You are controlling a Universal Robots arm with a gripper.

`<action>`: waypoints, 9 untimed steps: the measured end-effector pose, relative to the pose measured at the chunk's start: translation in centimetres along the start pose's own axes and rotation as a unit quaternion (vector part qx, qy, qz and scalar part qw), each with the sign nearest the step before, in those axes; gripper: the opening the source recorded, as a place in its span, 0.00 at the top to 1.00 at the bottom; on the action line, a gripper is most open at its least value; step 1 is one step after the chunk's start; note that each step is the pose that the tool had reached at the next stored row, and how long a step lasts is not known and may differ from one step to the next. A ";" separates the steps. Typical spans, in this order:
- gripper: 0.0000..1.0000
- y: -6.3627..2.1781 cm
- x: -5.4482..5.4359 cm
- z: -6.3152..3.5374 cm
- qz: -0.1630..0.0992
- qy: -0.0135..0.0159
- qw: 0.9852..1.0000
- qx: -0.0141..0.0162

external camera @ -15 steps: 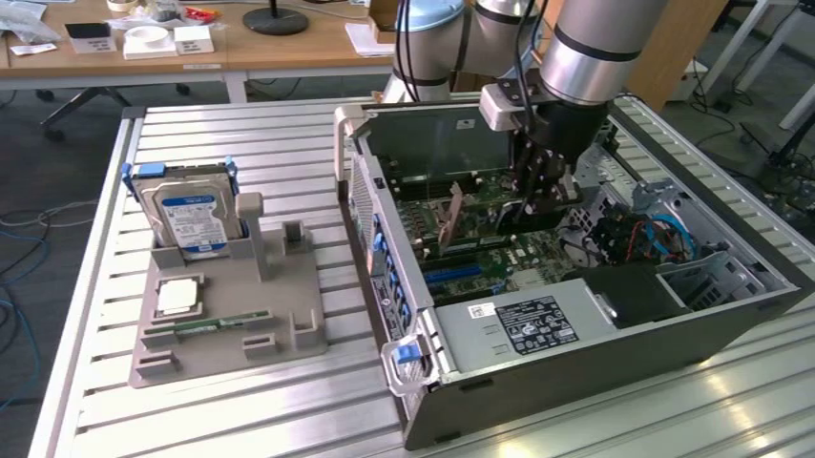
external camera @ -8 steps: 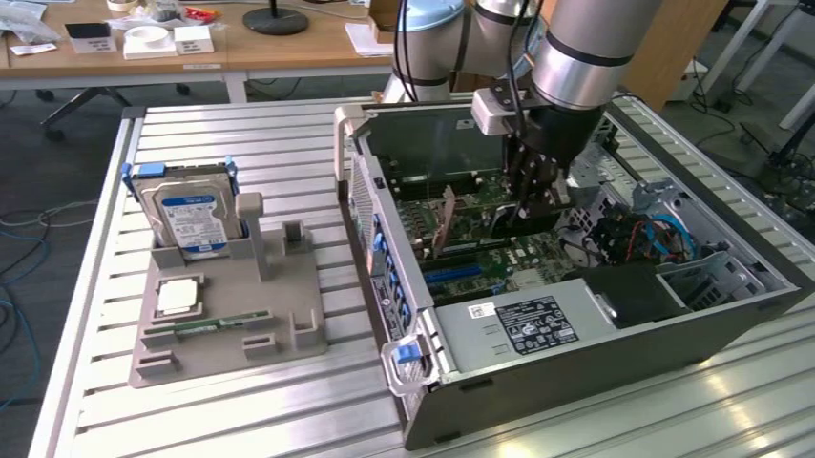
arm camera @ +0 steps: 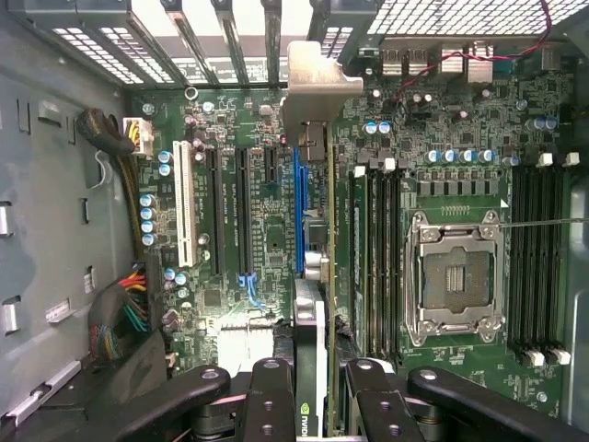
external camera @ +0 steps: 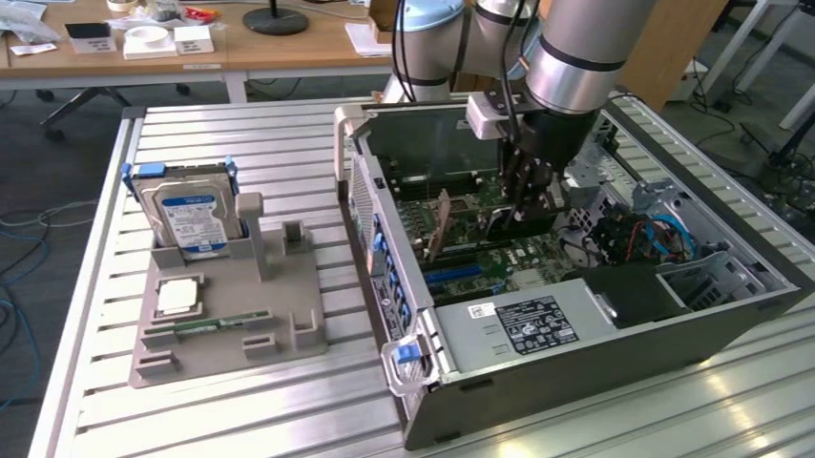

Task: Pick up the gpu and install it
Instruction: 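Insert the gpu into the slot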

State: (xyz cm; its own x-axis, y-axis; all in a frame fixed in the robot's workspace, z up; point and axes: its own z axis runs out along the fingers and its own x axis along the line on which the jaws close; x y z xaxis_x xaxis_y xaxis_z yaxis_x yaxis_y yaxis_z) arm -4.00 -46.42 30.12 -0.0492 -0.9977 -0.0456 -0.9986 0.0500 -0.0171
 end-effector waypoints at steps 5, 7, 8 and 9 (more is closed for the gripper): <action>0.73 0.11 0.0 0.32 0.000 0.000 1.000 0.000; 0.73 0.11 0.0 0.35 0.000 0.000 1.000 0.000; 0.73 0.11 0.0 0.35 0.000 0.000 1.000 0.000; 0.73 0.11 0.0 0.36 0.000 0.000 1.000 0.000</action>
State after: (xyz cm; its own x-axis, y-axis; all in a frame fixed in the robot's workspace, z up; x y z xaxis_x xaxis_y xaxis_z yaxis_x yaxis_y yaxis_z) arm -4.11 -46.41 29.76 -0.0491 -0.9978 -0.0456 -0.9986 0.0499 -0.0171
